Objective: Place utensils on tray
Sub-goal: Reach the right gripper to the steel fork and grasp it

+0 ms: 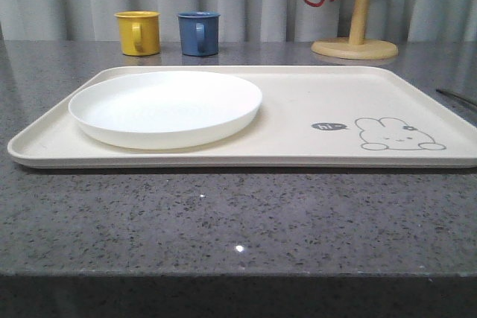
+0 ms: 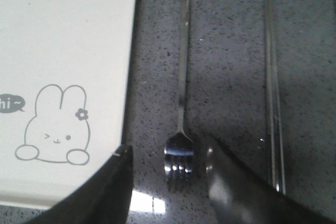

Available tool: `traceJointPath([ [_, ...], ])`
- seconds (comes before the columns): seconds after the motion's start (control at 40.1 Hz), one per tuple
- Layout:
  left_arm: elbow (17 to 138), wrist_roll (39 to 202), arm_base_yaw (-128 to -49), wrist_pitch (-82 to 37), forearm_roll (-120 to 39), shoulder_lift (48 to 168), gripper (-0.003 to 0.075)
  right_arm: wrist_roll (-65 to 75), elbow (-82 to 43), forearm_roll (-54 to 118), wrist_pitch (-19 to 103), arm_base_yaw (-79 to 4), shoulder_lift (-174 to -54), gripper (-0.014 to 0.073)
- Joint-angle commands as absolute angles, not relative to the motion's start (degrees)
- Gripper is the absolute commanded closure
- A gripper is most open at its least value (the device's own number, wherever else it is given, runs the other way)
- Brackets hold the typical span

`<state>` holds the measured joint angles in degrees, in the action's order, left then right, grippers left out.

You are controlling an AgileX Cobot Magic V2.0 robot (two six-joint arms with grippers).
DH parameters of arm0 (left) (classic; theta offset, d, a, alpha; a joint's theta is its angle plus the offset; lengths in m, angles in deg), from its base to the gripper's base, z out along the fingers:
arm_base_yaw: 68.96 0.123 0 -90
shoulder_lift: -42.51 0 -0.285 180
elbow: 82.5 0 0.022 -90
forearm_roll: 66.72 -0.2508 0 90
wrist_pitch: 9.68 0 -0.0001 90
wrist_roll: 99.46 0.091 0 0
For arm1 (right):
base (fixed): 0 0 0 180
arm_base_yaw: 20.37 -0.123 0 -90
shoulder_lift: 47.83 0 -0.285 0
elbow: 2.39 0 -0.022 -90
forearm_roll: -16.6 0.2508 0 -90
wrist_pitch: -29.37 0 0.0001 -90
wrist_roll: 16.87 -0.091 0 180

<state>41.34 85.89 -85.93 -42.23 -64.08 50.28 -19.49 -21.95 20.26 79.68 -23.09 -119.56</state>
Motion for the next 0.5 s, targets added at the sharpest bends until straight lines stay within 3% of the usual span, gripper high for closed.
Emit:
traceJointPath([
  [0.0, 42.8, 85.3, -85.9, -37.2, -63.4, 51.0, 0.0739, -18.6, -17.1, 20.5, 77.9, -24.2, -124.4, 0.0241],
  [0.474, 42.8, 85.3, -85.9, -37.2, -63.4, 51.0, 0.0739, -18.7, -12.6, 18.3, 77.1, -24.1, -141.7, 0.0244],
])
